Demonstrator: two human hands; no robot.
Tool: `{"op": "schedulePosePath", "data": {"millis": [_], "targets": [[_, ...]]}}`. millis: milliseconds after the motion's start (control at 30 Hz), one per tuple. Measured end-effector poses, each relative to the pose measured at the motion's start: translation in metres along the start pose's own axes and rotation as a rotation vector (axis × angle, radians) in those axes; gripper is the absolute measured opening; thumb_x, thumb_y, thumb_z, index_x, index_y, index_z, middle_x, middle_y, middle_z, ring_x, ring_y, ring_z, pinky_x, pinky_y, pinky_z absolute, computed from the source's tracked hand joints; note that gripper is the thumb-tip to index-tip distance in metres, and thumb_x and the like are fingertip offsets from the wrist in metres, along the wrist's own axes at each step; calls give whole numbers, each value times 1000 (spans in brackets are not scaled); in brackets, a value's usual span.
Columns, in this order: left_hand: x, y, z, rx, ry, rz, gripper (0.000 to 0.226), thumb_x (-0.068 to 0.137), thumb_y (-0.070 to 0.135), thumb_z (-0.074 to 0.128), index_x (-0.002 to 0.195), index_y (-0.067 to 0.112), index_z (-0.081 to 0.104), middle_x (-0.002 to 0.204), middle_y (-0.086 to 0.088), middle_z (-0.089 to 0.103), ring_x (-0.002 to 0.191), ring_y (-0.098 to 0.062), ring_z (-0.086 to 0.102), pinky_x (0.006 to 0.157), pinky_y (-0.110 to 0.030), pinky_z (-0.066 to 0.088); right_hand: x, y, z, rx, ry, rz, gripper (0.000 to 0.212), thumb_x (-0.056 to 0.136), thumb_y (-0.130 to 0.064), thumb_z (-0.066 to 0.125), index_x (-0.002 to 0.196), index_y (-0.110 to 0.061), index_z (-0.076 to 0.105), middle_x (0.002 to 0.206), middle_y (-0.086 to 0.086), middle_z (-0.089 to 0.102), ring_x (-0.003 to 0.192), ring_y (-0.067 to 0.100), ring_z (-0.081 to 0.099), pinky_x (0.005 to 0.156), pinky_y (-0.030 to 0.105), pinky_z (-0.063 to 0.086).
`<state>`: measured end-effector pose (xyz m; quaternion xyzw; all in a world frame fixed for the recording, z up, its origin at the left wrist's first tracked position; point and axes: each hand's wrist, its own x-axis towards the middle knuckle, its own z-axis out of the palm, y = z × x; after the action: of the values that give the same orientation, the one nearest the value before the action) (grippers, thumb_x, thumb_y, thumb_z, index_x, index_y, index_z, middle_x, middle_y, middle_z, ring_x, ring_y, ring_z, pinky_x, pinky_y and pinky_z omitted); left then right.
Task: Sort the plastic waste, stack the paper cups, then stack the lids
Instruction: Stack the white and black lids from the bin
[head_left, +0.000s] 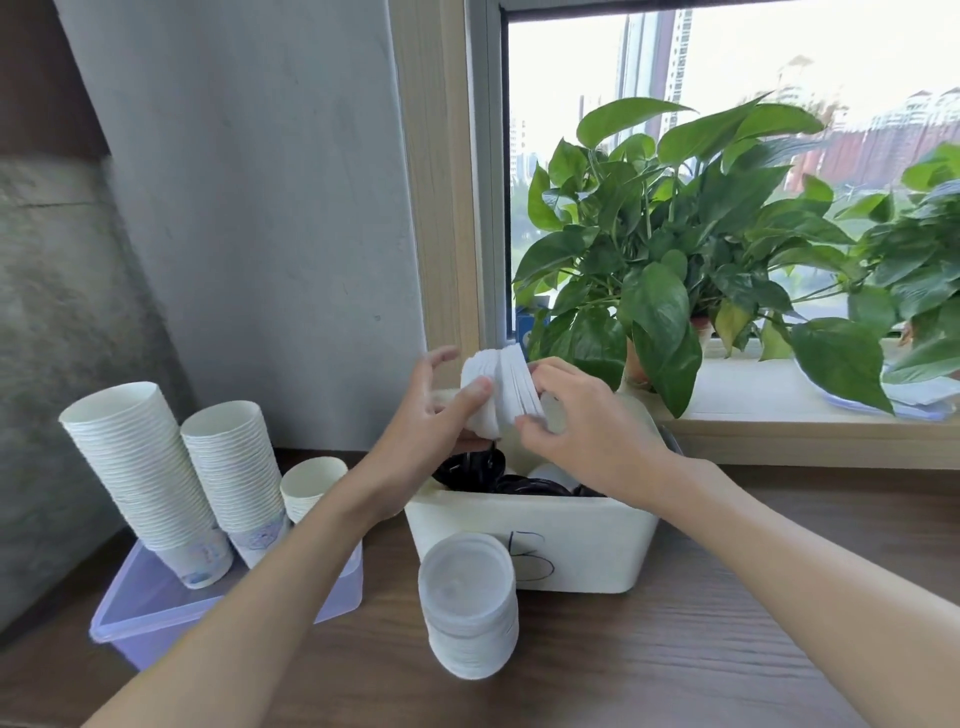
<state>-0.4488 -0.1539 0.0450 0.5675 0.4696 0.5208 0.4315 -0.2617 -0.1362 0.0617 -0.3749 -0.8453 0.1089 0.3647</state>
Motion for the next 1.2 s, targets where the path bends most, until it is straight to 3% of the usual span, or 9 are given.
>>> {"op": "schedulePosePath", "data": {"millis": [200,400,500,567,733,833,967,1067,1200], "targets": [[-18,9,9,-123,-99,27,54,102,41,54,149,44,29,137,-7,60,113,-24,69,89,-35,58,-7,-14,7,77,-59,-63,15,89,-13,57,104,-16,54,106,-2,57,93,20,53,80,37,47],[-33,12,7,-132,-22,32,45,95,36,62,135,25,42,122,-15,64,89,-26,72,74,-36,60,-16,-20,9,401,-64,56,29,94,-28,58,123,-28,57,122,-16,60,122,5,51,104,27,40],[-37,15,3,-258,-51,-20,43,97,34,59,136,21,46,120,-25,63,86,-37,69,72,-36,60,-14,-20,7,530,6,231,39,99,-29,52,138,-28,45,133,-15,52,125,5,48,101,19,38],[-39,17,4,-300,-93,-30,45,96,32,52,139,18,46,122,-28,63,92,-42,70,78,-40,60,-13,-20,9,651,-80,310,45,100,-34,49,143,-26,40,134,-8,56,119,10,56,102,30,44],[-41,20,7,-256,-47,-64,43,102,21,28,143,29,39,116,-28,68,85,-45,72,73,-44,60,-15,-27,15,825,-67,306,24,103,-23,41,115,-23,62,110,18,65,88,22,61,80,42,49],[-42,24,10,-147,-6,-76,40,97,18,26,130,19,49,95,-26,73,73,-42,71,64,-41,59,-15,-31,18,837,-35,327,28,105,-20,35,112,-29,61,103,14,65,82,23,58,71,40,48],[-43,32,16,-75,34,-81,26,99,17,31,117,22,49,83,-18,72,64,-39,70,55,-37,56,-13,-33,22,789,26,320,26,105,-21,34,111,-29,58,91,8,61,75,24,50,66,40,42],[-43,32,14,17,45,-66,19,101,20,47,120,23,45,97,-15,70,65,-36,72,49,-34,54,-13,-33,23,765,48,297,19,103,-20,41,115,-30,51,88,17,61,75,24,53,68,40,43],[-42,27,9,74,56,-44,35,97,25,66,128,14,54,106,-12,70,77,-22,74,64,-41,63,-14,-29,22,695,76,323,23,100,-22,50,122,-17,54,104,19,64,86,23,59,76,37,50]]}}
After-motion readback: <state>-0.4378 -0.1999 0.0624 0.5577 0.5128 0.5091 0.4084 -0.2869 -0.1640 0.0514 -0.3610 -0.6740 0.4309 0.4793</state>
